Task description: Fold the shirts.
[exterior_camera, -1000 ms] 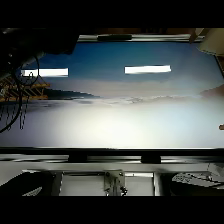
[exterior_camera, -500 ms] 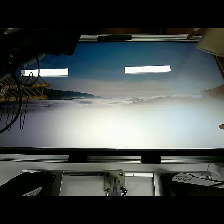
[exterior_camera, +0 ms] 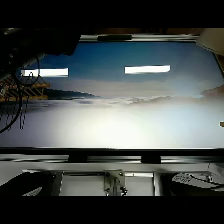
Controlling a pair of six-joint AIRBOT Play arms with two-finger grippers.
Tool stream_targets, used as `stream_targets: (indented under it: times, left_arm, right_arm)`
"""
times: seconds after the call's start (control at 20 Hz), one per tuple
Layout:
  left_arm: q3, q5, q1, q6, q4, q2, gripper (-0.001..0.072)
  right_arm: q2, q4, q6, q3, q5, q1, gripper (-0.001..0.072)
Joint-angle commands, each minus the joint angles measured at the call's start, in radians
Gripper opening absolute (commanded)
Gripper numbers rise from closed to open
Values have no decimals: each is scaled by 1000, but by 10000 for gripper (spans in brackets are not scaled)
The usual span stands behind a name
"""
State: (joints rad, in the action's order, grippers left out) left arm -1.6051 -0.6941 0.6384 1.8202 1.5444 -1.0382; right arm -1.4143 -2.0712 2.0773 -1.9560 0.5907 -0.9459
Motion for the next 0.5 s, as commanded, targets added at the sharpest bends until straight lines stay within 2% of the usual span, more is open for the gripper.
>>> stream_targets:
  times: [0.0,0.2,0.35,0.45]
  left_arm:
    - [0,0,0,-2,0,0,670]
    - [0,0,-2,-1,0,-1,670]
    - [0,0,-1,-2,0,-1,670]
    - [0,0,-1,-2,0,-1,670]
  right_arm:
    - [85,92,-26,0,198,0,483]
    - [192,196,-128,0,392,0,484]
    - [253,252,-167,0,426,0,492]
    - [276,343,-213,0,417,0,492]
